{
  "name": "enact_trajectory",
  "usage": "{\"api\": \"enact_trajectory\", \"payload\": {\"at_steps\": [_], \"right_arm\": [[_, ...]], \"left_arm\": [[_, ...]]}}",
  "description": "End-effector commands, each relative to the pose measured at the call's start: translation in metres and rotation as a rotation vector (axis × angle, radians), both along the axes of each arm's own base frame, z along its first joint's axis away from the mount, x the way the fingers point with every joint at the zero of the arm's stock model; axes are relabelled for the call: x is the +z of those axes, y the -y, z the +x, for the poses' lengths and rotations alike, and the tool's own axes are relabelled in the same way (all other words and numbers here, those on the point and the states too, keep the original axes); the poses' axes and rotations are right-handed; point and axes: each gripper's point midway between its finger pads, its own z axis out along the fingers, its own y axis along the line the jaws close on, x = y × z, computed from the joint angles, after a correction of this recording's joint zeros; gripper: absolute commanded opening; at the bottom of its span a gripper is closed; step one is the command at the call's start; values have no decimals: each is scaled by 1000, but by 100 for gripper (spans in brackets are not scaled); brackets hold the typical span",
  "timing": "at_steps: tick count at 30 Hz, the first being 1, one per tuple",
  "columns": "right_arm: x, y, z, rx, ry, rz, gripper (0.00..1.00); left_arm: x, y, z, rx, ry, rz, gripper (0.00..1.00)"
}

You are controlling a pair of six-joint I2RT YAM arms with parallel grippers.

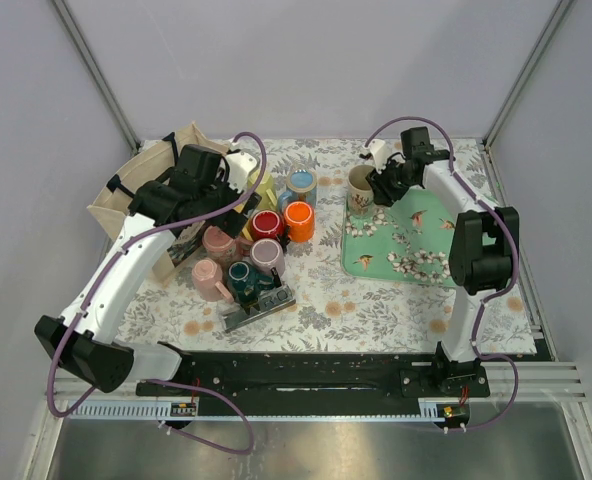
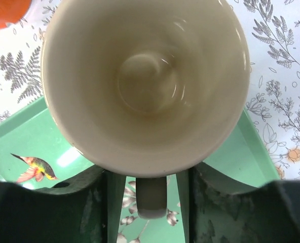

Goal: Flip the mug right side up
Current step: Place the cup on the tray.

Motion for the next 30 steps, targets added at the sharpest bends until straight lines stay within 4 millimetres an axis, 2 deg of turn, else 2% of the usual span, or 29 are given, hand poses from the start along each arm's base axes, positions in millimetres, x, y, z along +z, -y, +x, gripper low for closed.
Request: {"api": "enact_trajectory", "payload": {"at_steps": [1,5,7,9,10,12,14,15,16,19,23,25,30], "right_arm": [[41,6,7,15,129,16,53],[55,14,-1,-8,144,28,60],[71,18,-8,-24,169,39,68],[87,18,-18,-29,196,52,87],[96,17,-23,-35,210,61,99],[113,16,-32,-48,236,83,99],[121,18,-38,-66,247,89,99],[121,20,-38,-82,245,85,99],[120,21,-39,-90,236,77,99],[99,23,-45,-73,141,45,100],[69,26,-51,-15,40,-7,98],[56,29,-49,10,21,-37,96],[30,40,-28,14,-5,-122,89]], "left_arm": [[18,10,6,-31,39,-53,99],[20,13,5,-40,35,-68,99],[25,13,6,-37,49,-76,99],[35,13,8,-27,82,-88,99],[44,14,9,-27,103,-104,99],[66,18,9,-46,165,-147,99],[88,23,11,-69,256,-195,99],[93,25,11,-81,282,-209,99],[100,27,10,-99,312,-225,99],[102,33,7,-128,314,-252,99],[90,38,2,-138,258,-264,99],[85,38,0,-143,247,-262,99],[77,32,-5,-143,229,-234,99]]}}
